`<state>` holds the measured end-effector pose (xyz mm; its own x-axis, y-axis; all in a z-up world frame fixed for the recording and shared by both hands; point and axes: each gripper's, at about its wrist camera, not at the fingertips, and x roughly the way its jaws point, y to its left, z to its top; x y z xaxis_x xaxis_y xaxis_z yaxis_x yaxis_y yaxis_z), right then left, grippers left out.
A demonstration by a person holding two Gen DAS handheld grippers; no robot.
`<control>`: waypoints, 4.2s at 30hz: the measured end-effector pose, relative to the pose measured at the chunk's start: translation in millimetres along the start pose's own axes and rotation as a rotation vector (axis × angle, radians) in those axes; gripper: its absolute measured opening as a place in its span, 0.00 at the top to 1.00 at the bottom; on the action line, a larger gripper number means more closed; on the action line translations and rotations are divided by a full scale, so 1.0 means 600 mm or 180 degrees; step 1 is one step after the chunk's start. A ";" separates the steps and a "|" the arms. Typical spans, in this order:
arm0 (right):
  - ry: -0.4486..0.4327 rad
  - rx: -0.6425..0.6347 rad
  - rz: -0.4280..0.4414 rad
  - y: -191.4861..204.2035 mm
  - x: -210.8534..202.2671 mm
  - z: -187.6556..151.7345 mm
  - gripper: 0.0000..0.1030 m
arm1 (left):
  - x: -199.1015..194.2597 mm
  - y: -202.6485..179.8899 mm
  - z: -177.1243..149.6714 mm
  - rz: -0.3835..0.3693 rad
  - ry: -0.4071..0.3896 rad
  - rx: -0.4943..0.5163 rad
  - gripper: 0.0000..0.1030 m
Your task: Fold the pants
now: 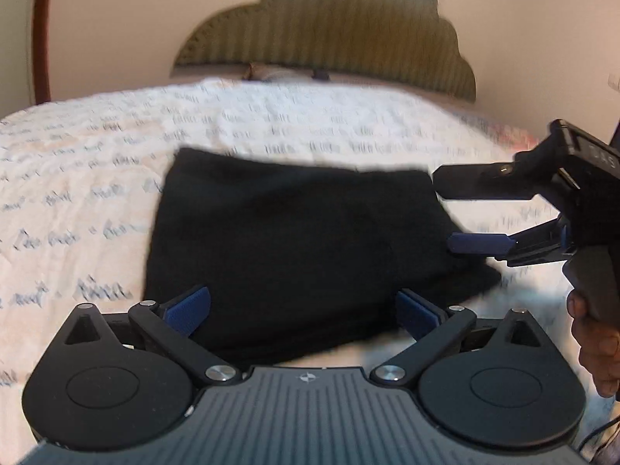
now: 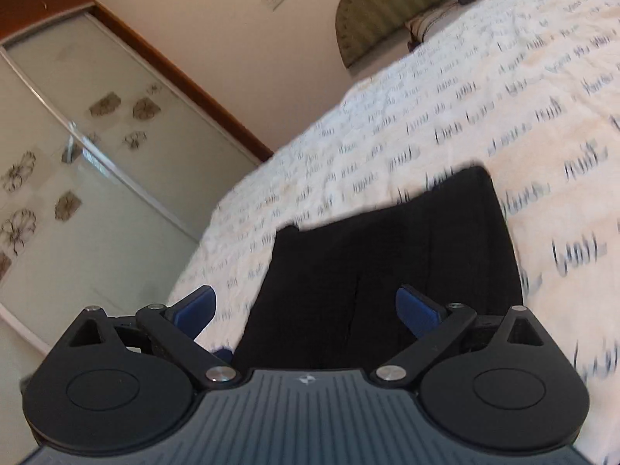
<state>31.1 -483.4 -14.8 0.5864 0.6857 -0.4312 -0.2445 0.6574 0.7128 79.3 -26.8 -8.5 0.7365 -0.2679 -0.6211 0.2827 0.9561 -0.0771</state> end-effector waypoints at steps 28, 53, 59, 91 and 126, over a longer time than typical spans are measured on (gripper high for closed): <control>-0.0259 -0.1433 -0.1831 0.074 0.002 -0.179 0.00 | -0.051 0.016 -0.084 0.0539 -0.0004 -0.0343 0.00; -0.0277 -0.1488 -0.1851 0.075 0.001 -0.183 0.00 | -0.050 0.018 -0.086 0.0555 -0.0018 -0.0342 0.00; -0.0279 -0.1485 -0.1846 0.075 0.001 -0.183 0.00 | -0.049 0.018 -0.086 0.0557 -0.0018 -0.0342 0.00; -0.0290 -0.1476 -0.1840 0.076 0.002 -0.183 0.00 | -0.049 0.014 -0.083 0.0592 0.0015 -0.0290 0.00; -0.0292 -0.1473 -0.1837 0.076 0.001 -0.183 0.00 | -0.057 0.027 -0.084 0.0444 -0.0135 -0.0500 0.00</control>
<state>-64.4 -419.1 -43.3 0.7772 0.1761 -0.6041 -0.1665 0.9834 0.0724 27.7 4.1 -28.0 0.7879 -0.1331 -0.6012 0.0792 0.9902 -0.1153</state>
